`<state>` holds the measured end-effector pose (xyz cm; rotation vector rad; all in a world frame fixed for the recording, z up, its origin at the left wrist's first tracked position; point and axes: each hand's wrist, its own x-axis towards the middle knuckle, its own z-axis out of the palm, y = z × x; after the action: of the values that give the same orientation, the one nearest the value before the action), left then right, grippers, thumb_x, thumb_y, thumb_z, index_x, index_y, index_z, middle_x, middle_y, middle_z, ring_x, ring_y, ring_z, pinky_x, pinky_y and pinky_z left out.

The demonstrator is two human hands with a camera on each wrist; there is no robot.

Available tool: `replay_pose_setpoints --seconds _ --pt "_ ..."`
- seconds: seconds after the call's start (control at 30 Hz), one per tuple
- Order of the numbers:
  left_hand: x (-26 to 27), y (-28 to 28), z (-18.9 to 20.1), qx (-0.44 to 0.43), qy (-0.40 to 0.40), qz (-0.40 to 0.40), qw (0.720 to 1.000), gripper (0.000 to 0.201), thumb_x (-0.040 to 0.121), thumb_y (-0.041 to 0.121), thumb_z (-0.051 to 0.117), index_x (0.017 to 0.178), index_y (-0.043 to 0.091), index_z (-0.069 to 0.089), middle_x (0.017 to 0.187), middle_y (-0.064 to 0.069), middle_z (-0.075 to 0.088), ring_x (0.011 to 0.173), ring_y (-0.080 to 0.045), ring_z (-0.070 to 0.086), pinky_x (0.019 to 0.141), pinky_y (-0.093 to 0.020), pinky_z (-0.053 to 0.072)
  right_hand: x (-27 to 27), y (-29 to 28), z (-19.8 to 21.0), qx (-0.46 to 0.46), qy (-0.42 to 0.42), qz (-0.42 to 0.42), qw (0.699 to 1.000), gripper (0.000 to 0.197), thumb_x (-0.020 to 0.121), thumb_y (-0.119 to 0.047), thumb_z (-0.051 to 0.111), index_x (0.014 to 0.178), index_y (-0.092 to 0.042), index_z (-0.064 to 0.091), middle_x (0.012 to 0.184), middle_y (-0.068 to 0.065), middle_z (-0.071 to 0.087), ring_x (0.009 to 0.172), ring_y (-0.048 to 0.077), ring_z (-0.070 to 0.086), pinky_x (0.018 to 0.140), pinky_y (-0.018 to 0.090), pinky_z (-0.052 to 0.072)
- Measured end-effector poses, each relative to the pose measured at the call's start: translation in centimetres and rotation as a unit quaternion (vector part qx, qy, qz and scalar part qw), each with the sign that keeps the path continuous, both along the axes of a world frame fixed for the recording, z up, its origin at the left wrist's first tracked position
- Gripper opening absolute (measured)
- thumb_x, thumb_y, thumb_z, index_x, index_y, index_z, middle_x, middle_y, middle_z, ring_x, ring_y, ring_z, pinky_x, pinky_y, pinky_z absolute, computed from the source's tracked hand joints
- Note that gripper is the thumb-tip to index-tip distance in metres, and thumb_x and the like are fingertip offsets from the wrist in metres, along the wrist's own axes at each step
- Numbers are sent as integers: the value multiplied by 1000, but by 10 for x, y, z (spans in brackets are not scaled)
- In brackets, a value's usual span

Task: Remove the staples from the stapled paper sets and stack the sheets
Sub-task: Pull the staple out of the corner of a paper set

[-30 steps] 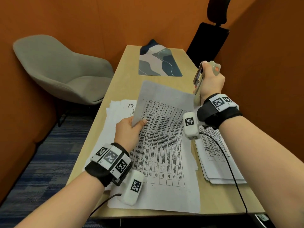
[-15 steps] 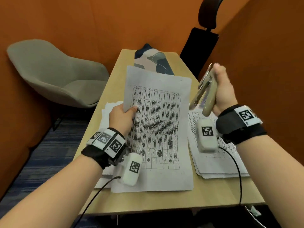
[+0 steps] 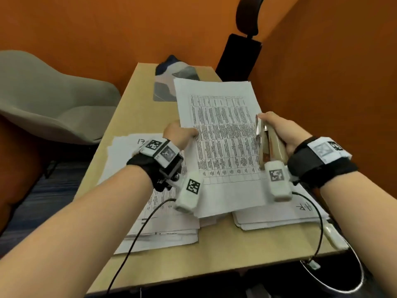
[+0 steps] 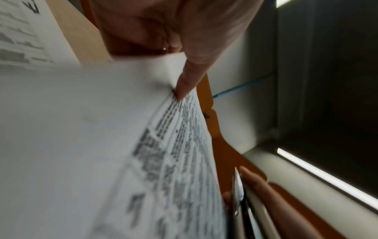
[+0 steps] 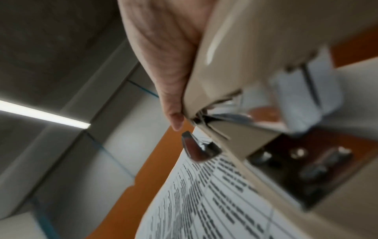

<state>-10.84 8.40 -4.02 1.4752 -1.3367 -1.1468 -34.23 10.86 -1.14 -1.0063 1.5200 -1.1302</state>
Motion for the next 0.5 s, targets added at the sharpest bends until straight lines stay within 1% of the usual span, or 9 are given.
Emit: replay_pose_setpoints --seconds 0.07,0.1,0.13,0.2,0.23,0.3,0.37,0.43,0.5 --pt "-24 -2 -13 31 -72 -69 994 27 84 8 64 110 6 60 106 -9 63 93 -23 60 76 -30 52 -26 -4 -6 53 14 -15 998 20 92 -34 52 90 -15 58 53 3 64 41 17 59 47 25 52" --pt "-36 -4 -22 48 -116 -102 987 17 84 6 64 100 7 60 95 -7 61 86 -21 57 68 -27 50 -37 -5 -11 80 34 -18 996 24 92 -36 52 95 -14 59 58 6 66 46 19 62 53 29 55" --pt "-48 -3 -30 71 -162 -132 975 7 84 7 63 88 7 58 85 -4 56 80 -19 53 64 -25 46 -48 -7 -20 113 64 -24 991 31 89 -40 55 102 -12 60 70 10 69 57 24 64 65 37 57" --pt "-69 -4 -48 108 -239 -160 952 29 86 10 62 66 13 42 69 1 42 63 -14 44 60 -24 39 -67 -14 -41 166 127 -31 977 50 84 -45 59 119 -10 57 102 17 67 86 32 64 90 51 49" --pt "-78 -5 -55 114 -260 -156 946 36 86 10 61 62 15 35 66 1 38 58 -12 39 58 -24 38 -72 -16 -51 182 148 -34 971 56 84 -46 60 125 -9 54 114 19 63 97 35 61 96 53 45" --pt "-92 -5 -63 119 -290 -151 937 39 88 11 57 60 14 30 65 -1 37 62 -16 42 63 -27 38 -70 -16 -64 209 209 -25 955 64 87 -48 55 135 -7 45 132 21 52 117 37 52 103 49 39" --pt "-100 -4 -64 115 -325 -150 927 36 91 12 53 60 11 33 68 -3 42 76 -19 47 65 -26 38 -63 -16 -68 220 287 9 932 63 94 -46 43 143 -7 33 146 18 35 131 36 38 108 43 32" --pt "-105 -8 -65 118 -327 -146 926 34 92 12 51 61 10 35 66 -2 41 70 -19 48 60 -24 37 -62 -20 -69 230 342 13 911 60 98 -44 35 145 -8 28 149 19 29 134 37 33 109 40 30" --pt "-111 -11 -64 124 -304 -159 931 36 92 12 51 61 12 33 64 -2 37 57 -14 39 58 -24 37 -62 -24 -69 231 349 10 908 61 97 -46 36 144 -8 30 146 20 33 131 37 36 108 40 31"
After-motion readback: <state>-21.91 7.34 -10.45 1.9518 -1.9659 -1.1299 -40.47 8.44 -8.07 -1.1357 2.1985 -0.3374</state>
